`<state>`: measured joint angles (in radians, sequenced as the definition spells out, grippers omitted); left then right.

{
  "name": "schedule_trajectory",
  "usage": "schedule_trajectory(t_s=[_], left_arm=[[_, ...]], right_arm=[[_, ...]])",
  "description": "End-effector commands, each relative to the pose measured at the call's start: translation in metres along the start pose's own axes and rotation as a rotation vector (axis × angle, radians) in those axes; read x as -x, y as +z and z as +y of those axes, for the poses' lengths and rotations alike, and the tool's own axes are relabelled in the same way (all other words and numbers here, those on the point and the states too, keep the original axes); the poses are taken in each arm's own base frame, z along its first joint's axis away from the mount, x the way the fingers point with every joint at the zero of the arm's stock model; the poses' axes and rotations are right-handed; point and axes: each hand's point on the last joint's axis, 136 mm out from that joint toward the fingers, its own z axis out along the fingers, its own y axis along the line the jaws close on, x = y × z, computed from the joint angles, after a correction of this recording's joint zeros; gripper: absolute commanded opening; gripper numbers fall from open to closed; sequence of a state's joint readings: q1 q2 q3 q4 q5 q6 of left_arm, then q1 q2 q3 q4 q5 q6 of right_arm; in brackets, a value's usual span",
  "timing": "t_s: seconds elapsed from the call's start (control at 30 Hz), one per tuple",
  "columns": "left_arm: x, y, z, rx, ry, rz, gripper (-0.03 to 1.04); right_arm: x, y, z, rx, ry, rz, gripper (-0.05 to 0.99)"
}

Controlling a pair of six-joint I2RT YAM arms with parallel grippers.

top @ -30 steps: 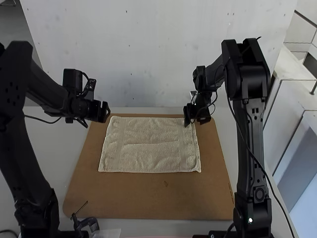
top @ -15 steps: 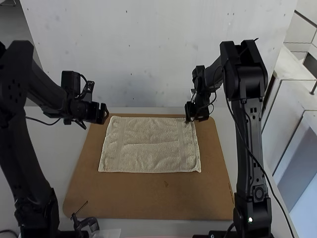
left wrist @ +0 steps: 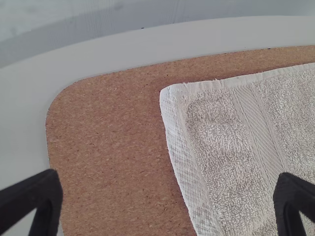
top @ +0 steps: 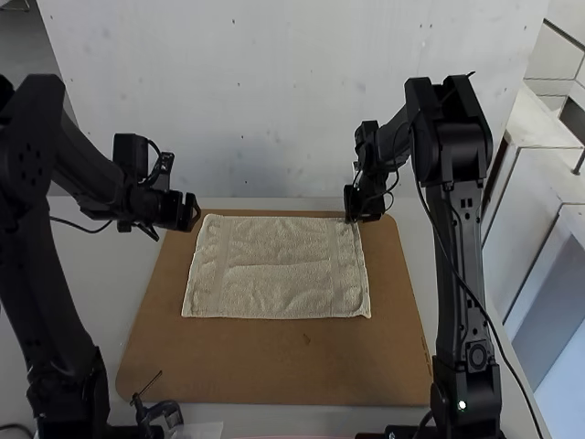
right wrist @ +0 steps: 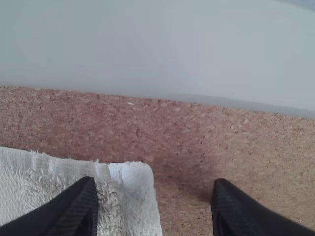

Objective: Fold the towel.

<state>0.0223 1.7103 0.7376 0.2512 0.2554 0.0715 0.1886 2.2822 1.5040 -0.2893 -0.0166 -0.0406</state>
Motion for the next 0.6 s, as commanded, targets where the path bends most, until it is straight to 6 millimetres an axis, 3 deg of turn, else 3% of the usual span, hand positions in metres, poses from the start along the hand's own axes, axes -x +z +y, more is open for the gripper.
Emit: schedule_trajectory(t_s=[0.0, 0.2, 0.27, 0.4, 0.47, 0.57], left_arm=[[0.0087, 0.0005, 0.0040, 0.000, 0.015, -0.022, 0.96], [0.0090, 0.0015, 0.0043, 0.000, 0.015, -0.022, 0.96], [0.0090, 0.0015, 0.0043, 0.000, 0.015, -0.022, 0.96], [0.0086, 0.0022, 0.0044, 0.000, 0.015, -0.022, 0.96], [0.0088, 0.0031, 0.0047, 0.000, 0.016, -0.025, 0.96], [0.0100, 0.0045, 0.0067, 0.003, 0.016, -0.028, 0.96]], right_arm=[[-0.0042, 0.0069, -0.0052, -0.018, 0.014, 0.022, 0.37], [-0.0058, 0.0089, -0.0055, -0.019, 0.016, 0.025, 0.30], [-0.0048, 0.0096, -0.0055, -0.019, 0.016, 0.018, 0.21], [-0.0055, 0.0100, -0.0048, -0.019, 0.014, 0.018, 0.19], [-0.0044, 0.0113, -0.0053, -0.017, 0.016, 0.005, 0.09], [-0.0046, 0.0113, -0.0045, -0.016, 0.014, 0.001, 0.04]])
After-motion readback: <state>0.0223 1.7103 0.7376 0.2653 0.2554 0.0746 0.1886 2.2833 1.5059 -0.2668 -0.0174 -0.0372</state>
